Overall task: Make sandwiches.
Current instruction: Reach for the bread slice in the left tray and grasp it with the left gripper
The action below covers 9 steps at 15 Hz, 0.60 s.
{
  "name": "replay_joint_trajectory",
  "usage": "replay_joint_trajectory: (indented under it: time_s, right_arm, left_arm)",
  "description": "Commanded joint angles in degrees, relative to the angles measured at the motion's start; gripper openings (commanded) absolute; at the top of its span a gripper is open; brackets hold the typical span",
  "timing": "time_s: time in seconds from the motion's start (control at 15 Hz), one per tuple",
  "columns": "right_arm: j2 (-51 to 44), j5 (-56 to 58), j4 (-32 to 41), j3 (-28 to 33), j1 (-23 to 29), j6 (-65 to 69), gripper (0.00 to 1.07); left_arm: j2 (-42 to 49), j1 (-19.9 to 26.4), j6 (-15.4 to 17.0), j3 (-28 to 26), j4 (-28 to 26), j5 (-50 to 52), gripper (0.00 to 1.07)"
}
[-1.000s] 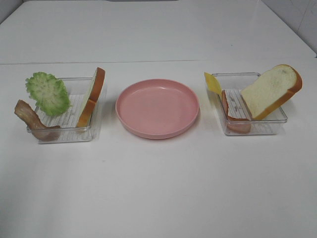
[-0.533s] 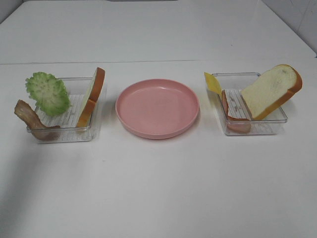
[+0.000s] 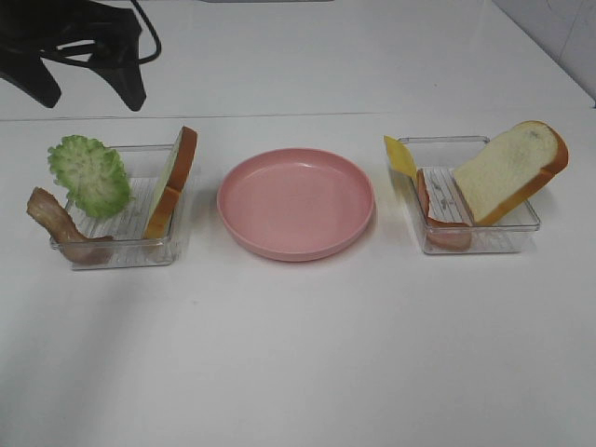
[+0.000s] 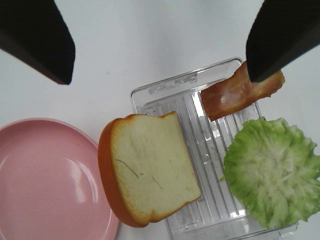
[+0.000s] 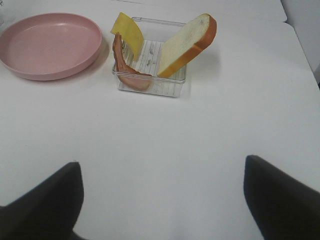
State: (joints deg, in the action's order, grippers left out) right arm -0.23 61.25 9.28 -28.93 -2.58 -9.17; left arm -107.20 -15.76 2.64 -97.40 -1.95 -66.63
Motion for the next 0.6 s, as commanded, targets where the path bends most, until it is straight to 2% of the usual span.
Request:
replay_joint_trajectory:
  time_s: [0.07, 0.2, 0.33, 0.6]
  right_arm:
    - [-1.2, -0.2, 0.2, 0.1, -0.2, 0.1, 0.77]
    - [-1.2, -0.2, 0.2, 0.1, -0.2, 0.1, 0.77]
    - [-1.2, -0.2, 0.2, 0.1, -0.2, 0.1, 0.77]
    - [-1.2, -0.2, 0.8, 0.1, -0.2, 0.1, 0.77]
  left_arm:
    - [-6.7, -4.0, 7.8, -8.5, 3.6, -5.2, 0.86]
    - [-11.4, -7.2, 10.5, -13.6, 5.6, -6.0, 0.85]
    - [-14.2, -9.0, 10.7, -15.4, 6.8, -6.0, 0.85]
    - [-18.6, -9.3, 10.7, -15.5, 10.5, -6.0, 0.84]
